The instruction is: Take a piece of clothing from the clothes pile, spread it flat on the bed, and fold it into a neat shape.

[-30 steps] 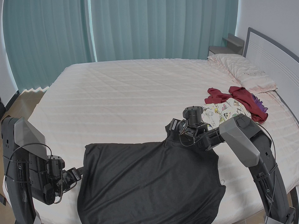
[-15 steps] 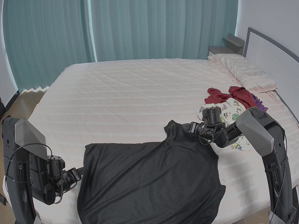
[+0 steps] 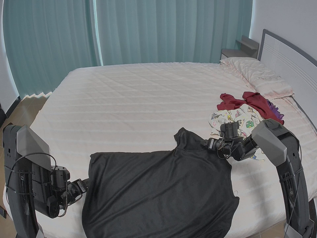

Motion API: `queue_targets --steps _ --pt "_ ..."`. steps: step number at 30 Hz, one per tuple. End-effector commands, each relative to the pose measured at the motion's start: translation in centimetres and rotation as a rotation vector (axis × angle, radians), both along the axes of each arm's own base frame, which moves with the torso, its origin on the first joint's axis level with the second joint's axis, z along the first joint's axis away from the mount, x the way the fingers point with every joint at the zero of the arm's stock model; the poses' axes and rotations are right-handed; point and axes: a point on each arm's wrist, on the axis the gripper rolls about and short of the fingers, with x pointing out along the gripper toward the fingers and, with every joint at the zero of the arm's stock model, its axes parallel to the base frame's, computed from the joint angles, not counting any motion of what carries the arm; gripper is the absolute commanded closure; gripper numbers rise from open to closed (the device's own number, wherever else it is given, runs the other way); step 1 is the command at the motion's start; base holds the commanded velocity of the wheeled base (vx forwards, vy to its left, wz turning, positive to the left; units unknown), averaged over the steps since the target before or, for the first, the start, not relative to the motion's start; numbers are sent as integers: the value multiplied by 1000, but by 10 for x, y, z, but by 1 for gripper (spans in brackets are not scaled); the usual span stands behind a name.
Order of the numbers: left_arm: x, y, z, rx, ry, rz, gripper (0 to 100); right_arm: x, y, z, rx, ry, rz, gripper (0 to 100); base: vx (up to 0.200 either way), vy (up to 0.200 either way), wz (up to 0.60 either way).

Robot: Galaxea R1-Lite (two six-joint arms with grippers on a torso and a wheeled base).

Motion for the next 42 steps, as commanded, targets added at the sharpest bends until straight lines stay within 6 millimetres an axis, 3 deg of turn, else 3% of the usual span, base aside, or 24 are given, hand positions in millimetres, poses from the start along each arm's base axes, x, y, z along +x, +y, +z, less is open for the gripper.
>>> queue_targets --steps 1,2,3,11,22,31,35,36,42 --pt "1 0 1 -1 -16 0 0 -2 2 -9 6 21 9 0 0 0 0" --pt "1 0 1 -1 -16 0 0 -1 2 -9 7 21 8 0 0 0 0" --pt "1 0 1 -1 -16 0 0 -2 3 -9 10 22 8 100 0 0 0" --pt "1 0 1 0 -16 1 0 3 -2 -6 44 10 -31 100 0 0 0" --pt "8 0 3 13 -49 23 0 11 -24 17 77 -50 -96 100 0 0 0" --pt "44 -1 32 11 -261 49 0 13 -25 23 61 -115 -147 100 0 0 0" --pt "75 -3 46 14 -270 43 0 11 -26 20 62 -102 -155 100 0 0 0" --pt "95 -3 48 16 -215 44 0 9 -25 19 65 -95 -156 100 0 0 0" --pt "141 -9 55 -51 -135 -60 0 0 -22 16 58 -62 -148 100 0 0 0"
